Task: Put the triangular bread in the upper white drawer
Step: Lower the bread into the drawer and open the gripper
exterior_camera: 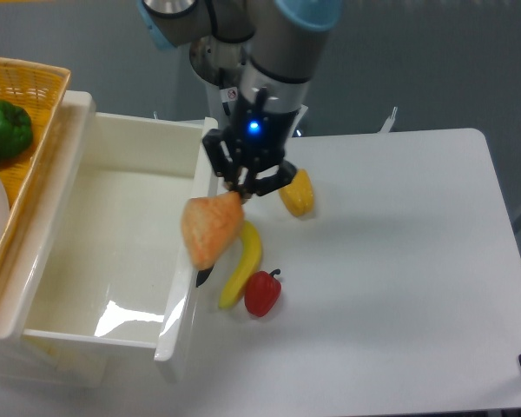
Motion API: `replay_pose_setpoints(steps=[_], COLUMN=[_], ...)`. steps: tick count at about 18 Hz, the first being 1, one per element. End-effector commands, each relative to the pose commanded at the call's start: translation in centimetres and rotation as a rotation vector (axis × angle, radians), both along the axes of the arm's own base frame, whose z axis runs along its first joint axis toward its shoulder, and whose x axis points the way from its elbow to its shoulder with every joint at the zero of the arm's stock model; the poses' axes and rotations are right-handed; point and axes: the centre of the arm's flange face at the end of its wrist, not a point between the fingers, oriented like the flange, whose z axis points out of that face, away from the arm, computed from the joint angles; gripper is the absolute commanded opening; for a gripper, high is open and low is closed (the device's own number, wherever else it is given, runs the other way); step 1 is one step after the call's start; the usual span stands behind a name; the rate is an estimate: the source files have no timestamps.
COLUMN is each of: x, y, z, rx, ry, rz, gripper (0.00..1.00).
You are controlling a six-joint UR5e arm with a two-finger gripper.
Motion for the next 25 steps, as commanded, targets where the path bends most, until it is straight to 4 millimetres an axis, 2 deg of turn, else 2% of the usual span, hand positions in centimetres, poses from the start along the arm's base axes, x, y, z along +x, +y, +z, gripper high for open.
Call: replay_pose_setpoints(steps=[9,12,17,18,20,21,25], x=[3.7,4.7,6.3,6.7,6.9,6.9,7.0], y=[2.2,3.2,5.1,5.3,5.5,5.5,5.6], z=[-1.6,-2.9,-4.4,-4.5,-4.9,-4.9,-4.8], rx=[0.004,-0.012,-0.023,-0.027,-0.038,-0.038,-0.036], ry=[-0.02,-0.03,-0.017,-0.015,-0.013,-0.012,-0.01], rz=[-0.057,-0.083,-0.127,-0.135,-0.138,-0.14,-0.141], gripper=[0.03,0.07,0.37,0.48,0.85,1.0,1.0])
